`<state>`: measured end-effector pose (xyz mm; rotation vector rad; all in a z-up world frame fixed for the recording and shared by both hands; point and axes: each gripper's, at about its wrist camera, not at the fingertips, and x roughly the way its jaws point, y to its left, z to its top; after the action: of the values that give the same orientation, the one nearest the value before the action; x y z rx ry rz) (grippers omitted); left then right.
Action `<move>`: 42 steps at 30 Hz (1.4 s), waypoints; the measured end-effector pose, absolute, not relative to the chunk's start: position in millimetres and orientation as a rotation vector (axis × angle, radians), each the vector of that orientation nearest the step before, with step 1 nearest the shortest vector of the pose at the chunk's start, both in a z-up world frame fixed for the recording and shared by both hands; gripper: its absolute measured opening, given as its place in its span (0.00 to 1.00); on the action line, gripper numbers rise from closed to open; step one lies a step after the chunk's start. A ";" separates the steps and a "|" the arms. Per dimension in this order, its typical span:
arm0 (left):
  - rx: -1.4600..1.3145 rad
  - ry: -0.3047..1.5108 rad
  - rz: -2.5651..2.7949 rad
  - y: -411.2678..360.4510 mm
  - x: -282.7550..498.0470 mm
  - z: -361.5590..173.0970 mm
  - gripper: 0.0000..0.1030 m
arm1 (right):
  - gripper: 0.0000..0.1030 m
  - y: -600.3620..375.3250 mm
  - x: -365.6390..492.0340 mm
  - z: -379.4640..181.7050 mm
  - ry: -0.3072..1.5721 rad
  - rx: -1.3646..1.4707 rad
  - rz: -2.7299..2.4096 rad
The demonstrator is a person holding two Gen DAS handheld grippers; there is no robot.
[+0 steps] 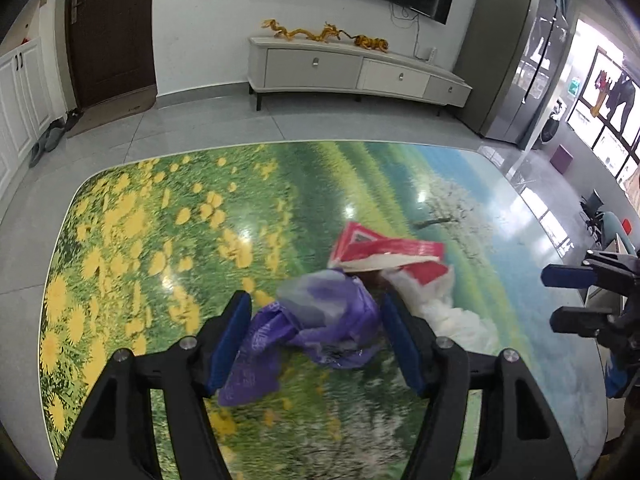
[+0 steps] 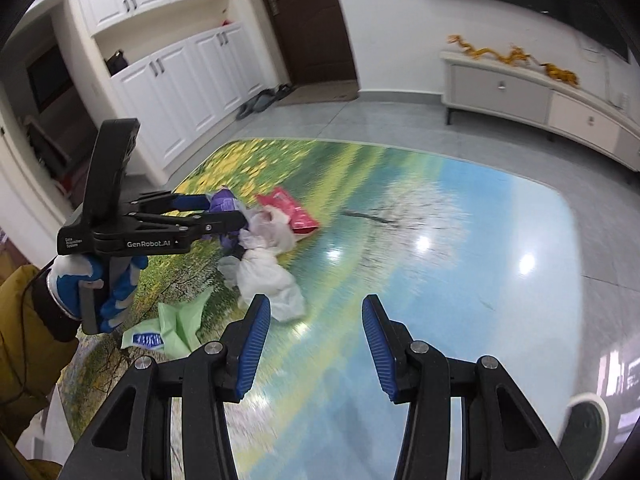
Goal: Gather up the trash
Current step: 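Grasp the crumpled white plastic bag with the right tool while the left tool grasps the purple bag, then carry the white bag and purple bag to the bin and release both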
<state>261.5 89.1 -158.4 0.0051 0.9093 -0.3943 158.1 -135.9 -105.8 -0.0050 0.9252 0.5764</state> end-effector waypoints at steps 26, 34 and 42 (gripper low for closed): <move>-0.064 0.810 -0.316 133.9 188.3 -135.9 0.35 | 0.07 -145.3 148.6 -137.9 0.960 -0.035 0.575; -0.052 0.734 -0.381 105.3 149.4 -84.0 0.35 | 0.07 -208.7 90.7 -98.7 0.868 0.055 0.514; -0.049 0.739 -0.550 23.0 129.2 -57.6 0.35 | 0.07 -296.0 30.8 -72.8 0.768 0.165 0.379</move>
<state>129.2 23.0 -57.6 -0.0492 0.7393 -0.5502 30.8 -296.0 -72.8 0.1648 0.7684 0.3791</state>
